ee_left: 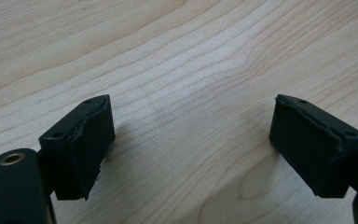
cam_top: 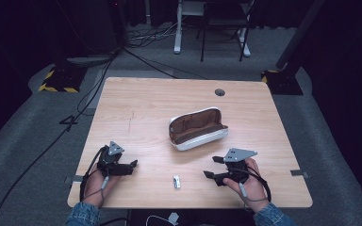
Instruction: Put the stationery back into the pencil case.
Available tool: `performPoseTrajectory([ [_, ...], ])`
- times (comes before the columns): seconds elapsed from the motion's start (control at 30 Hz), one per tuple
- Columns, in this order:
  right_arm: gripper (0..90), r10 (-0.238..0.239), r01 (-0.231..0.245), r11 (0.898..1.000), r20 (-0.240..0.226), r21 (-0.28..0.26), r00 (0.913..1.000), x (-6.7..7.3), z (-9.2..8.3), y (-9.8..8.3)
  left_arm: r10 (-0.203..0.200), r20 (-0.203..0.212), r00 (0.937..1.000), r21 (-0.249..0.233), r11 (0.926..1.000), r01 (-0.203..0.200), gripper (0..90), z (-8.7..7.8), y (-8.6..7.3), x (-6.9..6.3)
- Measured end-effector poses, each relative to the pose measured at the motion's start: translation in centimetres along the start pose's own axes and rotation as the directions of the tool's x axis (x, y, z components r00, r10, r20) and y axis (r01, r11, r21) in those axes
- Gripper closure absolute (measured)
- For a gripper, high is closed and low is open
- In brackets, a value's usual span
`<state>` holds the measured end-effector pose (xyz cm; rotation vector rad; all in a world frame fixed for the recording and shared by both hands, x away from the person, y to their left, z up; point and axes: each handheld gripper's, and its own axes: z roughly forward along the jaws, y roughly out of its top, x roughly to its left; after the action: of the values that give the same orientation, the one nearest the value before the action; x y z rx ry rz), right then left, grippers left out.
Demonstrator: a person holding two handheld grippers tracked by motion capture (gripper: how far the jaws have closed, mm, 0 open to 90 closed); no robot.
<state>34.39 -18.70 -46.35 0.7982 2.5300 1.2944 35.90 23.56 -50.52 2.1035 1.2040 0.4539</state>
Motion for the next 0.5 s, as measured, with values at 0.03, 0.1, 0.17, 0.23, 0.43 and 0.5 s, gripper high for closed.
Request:
performPoseTrajectory([
  [0.03,31.3,-0.002,0.002,1.000,-0.004,0.000,1.0000,0.2,0.2,0.1,0.000,0.000,1.0000,0.000,1.0000,0.000,14.3,0.0,0.0,0.0],
  [0.1,31.2,-0.005,0.005,1.000,-0.009,0.002,0.9999,0.3,0.3,0.2,0.001,0.001,1.0000,0.002,1.0000,-0.001,14.3,0.0,0.0,0.0],
  [0.17,30.9,-0.009,0.009,1.000,-0.019,0.002,0.9998,0.7,0.7,0.5,0.003,-0.002,1.0000,0.004,1.0000,-0.003,14.3,0.0,0.0,0.0],
  [0.23,30.5,-0.011,0.011,1.000,-0.028,0.003,0.9995,1.1,1.1,0.6,-0.001,-0.002,1.0000,0.003,1.0000,0.001,14.3,0.0,0.1,0.0],
  [0.43,30.1,-0.016,0.016,1.000,-0.060,0.007,0.9981,2.4,2.4,1.1,-0.003,-0.002,1.0000,0.003,1.0000,0.003,14.4,0.1,0.1,0.1],
  [0.5,32.0,-0.017,0.018,1.000,-0.070,0.016,0.9974,2.7,2.9,1.1,-0.001,-0.002,1.0000,0.002,1.0000,0.001,14.4,0.1,0.1,0.1],
])
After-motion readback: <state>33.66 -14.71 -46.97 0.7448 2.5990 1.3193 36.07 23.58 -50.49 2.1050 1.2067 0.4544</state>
